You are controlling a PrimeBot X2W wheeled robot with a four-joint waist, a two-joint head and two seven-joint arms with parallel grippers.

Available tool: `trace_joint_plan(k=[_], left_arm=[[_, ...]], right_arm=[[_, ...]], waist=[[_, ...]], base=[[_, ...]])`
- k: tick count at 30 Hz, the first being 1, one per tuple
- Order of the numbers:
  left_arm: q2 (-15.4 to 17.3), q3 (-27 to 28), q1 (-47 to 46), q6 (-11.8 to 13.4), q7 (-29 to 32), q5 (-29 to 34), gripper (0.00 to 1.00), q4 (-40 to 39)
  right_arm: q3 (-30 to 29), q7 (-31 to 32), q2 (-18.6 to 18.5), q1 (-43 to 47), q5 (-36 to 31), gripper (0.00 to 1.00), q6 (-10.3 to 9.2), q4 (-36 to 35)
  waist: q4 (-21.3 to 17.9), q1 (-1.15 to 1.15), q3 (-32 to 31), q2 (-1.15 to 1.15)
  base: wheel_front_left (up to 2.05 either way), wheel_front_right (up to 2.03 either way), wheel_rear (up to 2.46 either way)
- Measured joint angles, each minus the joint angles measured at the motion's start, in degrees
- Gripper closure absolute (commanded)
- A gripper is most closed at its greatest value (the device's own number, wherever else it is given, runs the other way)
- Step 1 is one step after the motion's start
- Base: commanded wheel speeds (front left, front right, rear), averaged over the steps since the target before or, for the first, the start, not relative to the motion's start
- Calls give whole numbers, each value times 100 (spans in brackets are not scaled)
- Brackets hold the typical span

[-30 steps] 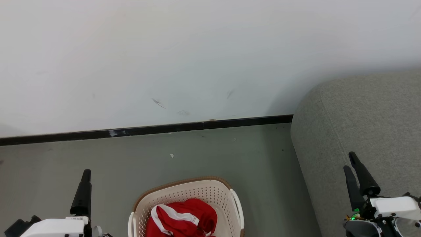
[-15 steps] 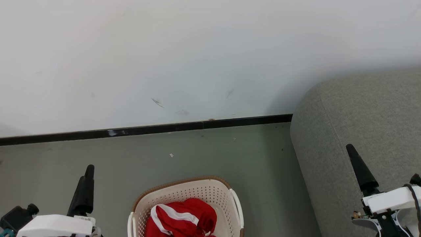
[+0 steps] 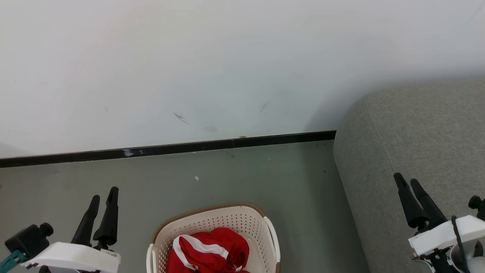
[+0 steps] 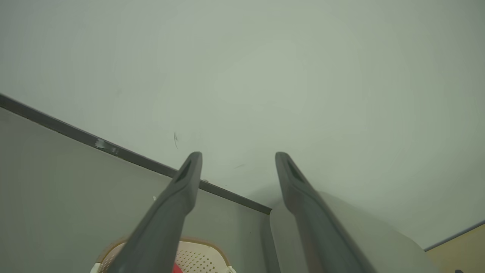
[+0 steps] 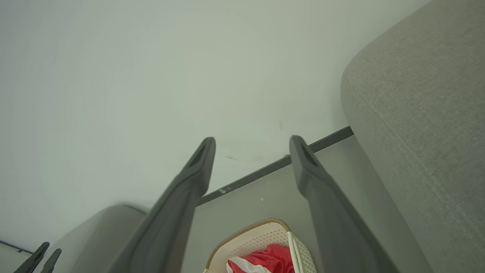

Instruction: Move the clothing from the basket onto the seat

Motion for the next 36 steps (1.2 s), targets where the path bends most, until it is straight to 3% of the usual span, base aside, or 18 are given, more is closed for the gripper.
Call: trace_joint_plan(k=[8,36], left_arm=[[41,-215,-3,104,-166,588,0,53],[145,-646,-243,124,-719,2310,0,40]], right_arm=[[38,-109,105,-29,-887,0,2,33],[64,-539,375,-230,-3370,0,4,-121]], waist=[[-7,-4,5,0],[-49,-5,98,0]], base=[[0,0,0],[0,0,0]])
